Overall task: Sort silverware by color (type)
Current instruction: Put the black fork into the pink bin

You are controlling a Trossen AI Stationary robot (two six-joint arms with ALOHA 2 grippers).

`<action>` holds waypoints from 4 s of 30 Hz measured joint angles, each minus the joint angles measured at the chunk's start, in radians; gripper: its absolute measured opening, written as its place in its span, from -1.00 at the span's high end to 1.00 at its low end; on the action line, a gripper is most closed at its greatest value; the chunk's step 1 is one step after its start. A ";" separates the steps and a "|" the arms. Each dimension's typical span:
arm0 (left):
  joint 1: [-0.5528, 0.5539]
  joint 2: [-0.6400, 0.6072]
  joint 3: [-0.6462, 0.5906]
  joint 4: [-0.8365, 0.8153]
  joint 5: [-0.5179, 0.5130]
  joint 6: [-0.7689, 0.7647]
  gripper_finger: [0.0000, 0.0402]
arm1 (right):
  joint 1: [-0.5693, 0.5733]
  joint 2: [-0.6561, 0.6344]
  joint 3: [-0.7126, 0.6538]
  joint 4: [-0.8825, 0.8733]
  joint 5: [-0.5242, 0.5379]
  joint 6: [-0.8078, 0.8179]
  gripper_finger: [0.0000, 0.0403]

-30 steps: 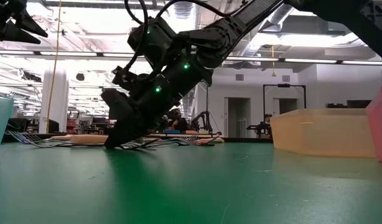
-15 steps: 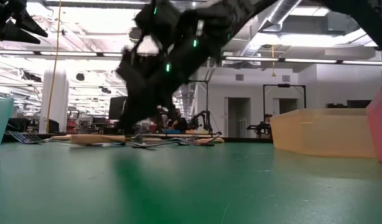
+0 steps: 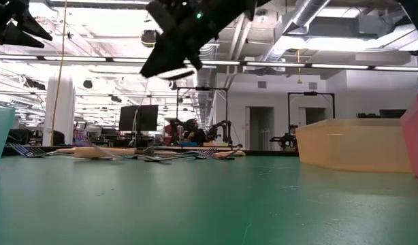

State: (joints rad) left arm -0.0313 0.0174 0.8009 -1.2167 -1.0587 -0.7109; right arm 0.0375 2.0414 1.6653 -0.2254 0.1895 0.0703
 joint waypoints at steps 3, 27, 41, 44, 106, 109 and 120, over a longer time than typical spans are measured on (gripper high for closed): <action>0.000 0.000 0.000 0.000 0.000 0.000 0.21 | 0.000 -0.038 0.000 -0.029 0.046 -0.009 0.85; 0.000 0.000 0.000 0.000 0.001 0.000 0.21 | 0.233 -0.395 0.002 -0.566 0.393 0.127 0.84; 0.000 0.000 0.000 0.000 0.001 0.000 0.21 | 0.615 -0.461 0.002 -1.195 0.491 1.044 0.84; 0.000 0.000 0.000 0.000 0.001 0.000 0.21 | 0.720 -0.446 -0.002 -1.310 0.488 1.320 0.84; 0.000 0.000 0.000 0.000 -0.013 0.000 0.21 | 1.230 -0.171 -0.447 -0.921 0.295 2.023 0.84; 0.000 0.000 0.000 0.000 -0.014 0.000 0.21 | 1.217 -0.171 -0.447 -0.926 0.290 2.019 0.82; 0.000 0.000 0.000 0.000 -0.021 0.000 0.21 | 1.190 -0.171 -0.447 -0.919 0.279 2.019 0.72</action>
State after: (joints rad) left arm -0.0315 0.0174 0.8005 -1.2167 -1.0798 -0.7109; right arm 1.2274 1.8702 1.2182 -1.1447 0.4688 2.0891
